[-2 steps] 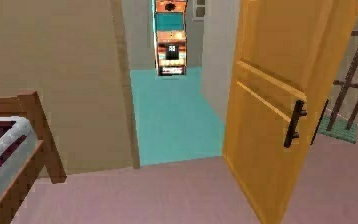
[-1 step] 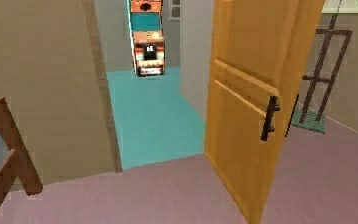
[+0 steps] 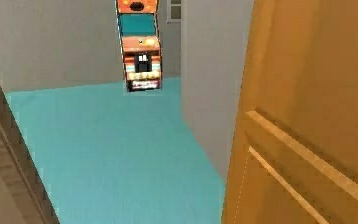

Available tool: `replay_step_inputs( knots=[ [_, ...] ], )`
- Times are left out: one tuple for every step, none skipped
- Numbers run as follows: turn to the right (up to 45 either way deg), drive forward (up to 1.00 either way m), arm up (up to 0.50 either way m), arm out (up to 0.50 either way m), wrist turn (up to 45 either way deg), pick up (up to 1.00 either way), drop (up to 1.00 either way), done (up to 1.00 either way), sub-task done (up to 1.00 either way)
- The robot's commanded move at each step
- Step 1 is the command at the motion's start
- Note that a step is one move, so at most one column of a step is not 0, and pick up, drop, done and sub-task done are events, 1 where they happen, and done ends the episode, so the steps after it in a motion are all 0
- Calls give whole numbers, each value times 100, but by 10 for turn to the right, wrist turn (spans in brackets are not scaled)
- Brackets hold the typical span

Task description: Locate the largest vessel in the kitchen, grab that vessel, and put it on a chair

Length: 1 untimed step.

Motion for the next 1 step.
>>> replay_step_inputs(
  knots=[
    [-150,0,0,0,0,0,0,0,0]
  ],
)
